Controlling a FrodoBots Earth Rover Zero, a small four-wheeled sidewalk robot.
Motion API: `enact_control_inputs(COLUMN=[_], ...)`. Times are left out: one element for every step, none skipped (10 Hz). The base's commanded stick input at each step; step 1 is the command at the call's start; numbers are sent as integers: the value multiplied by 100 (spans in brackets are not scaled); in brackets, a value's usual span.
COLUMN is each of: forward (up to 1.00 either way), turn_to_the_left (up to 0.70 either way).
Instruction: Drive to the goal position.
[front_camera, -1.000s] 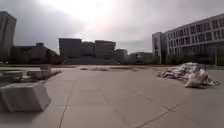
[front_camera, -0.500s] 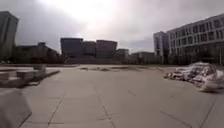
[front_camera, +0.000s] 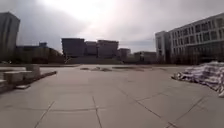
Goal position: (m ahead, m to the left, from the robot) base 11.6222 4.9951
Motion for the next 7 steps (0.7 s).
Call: enact_control_inputs(forward=[100,100,100,100,100,100,100], turn_to_the_left=[27,27,27,27,27,27,27])
